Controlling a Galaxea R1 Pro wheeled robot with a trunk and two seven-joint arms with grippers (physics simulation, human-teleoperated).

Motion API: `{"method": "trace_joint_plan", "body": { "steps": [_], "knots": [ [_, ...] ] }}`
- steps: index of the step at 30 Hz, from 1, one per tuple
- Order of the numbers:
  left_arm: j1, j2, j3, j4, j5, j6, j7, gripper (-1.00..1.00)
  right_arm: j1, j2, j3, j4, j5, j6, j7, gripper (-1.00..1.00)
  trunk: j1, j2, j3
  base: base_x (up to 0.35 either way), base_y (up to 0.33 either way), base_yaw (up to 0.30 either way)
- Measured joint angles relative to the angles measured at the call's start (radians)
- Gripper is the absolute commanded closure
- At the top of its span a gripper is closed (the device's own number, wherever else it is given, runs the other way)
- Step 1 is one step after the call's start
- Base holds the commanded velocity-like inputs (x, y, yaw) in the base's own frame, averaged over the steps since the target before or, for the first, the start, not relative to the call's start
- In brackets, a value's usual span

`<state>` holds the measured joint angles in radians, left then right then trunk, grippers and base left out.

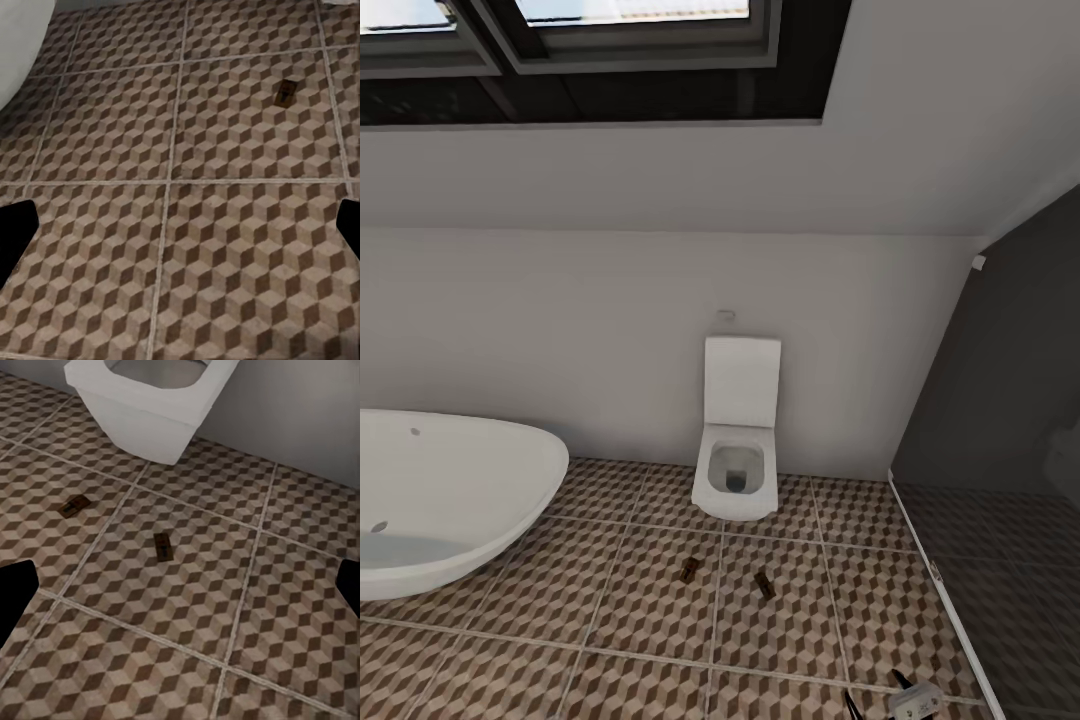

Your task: Take the four mousetraps from the cabinet in the bathroom and place them on the bathroom floor. Make sure all four end up on the same floor surface, and ensure that at least two of them are either under or directly next to the same bathroom sink.

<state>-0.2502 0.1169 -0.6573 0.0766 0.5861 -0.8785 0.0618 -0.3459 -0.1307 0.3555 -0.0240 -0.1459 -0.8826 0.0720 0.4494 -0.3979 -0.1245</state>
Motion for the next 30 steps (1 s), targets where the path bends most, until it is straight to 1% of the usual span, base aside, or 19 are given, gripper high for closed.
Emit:
{"method": "trace_joint_plan", "body": {
  "steps": [1,4,5,8,9,11,13,15,22,30],
  "knots": [
    [0.006,-0.003,0.000,0.000,0.004,-0.031,0.031,-1.00,0.000,0.000,-0.004,-0.001,-0.005,0.009,-0.007,-1.00,0.000,0.000,0.000,0.000,0.000,0.000],
    [0.012,-0.015,-0.001,-0.001,0.003,-0.065,0.098,-1.00,0.000,0.001,-0.008,-0.004,-0.015,0.026,-0.020,-1.00,0.000,0.000,0.000,0.000,0.000,0.000],
    [0.014,-0.027,-0.002,-0.002,-0.002,-0.078,0.161,-1.00,0.000,0.001,-0.011,-0.007,-0.026,0.042,-0.030,-1.00,0.000,0.000,0.000,0.000,0.000,0.000],
    [0.017,-0.042,-0.002,-0.004,-0.004,-0.091,0.257,-1.00,0.000,0.002,-0.013,-0.011,-0.043,0.065,-0.043,-1.00,0.000,0.000,0.000,0.000,0.000,0.000],
    [0.018,-0.047,-0.003,-0.005,-0.005,-0.096,0.303,-1.00,0.000,0.002,-0.014,-0.013,-0.054,0.074,-0.048,-1.00,0.000,0.000,0.000,0.000,0.000,0.000],
    [0.018,-0.050,-0.004,-0.006,-0.007,-0.099,0.330,-1.00,0.000,0.002,-0.014,-0.014,-0.064,0.080,-0.051,-1.00,0.000,0.000,0.000,0.000,0.000,0.000],
    [0.019,-0.053,-0.005,-0.006,-0.008,-0.100,0.340,-1.00,0.000,0.002,-0.014,-0.015,-0.072,0.084,-0.053,-1.00,0.000,0.000,0.000,0.000,0.000,0.000],
    [0.019,-0.054,-0.006,-0.006,-0.009,-0.100,0.338,-1.00,0.001,0.002,-0.014,-0.015,-0.077,0.086,-0.054,-1.00,0.000,0.000,0.000,0.000,0.000,0.000],
    [0.020,-0.052,-0.004,-0.007,-0.006,-0.096,0.282,-1.00,0.001,0.007,-0.014,-0.015,-0.085,0.088,-0.057,-1.00,0.000,0.000,0.000,0.000,0.000,0.000],
    [0.020,-0.049,-0.004,-0.006,-0.006,-0.095,0.268,-1.00,0.002,0.015,-0.014,-0.015,-0.086,0.087,-0.058,-1.00,0.000,0.000,0.000,0.000,0.000,0.000]
  ]
}}
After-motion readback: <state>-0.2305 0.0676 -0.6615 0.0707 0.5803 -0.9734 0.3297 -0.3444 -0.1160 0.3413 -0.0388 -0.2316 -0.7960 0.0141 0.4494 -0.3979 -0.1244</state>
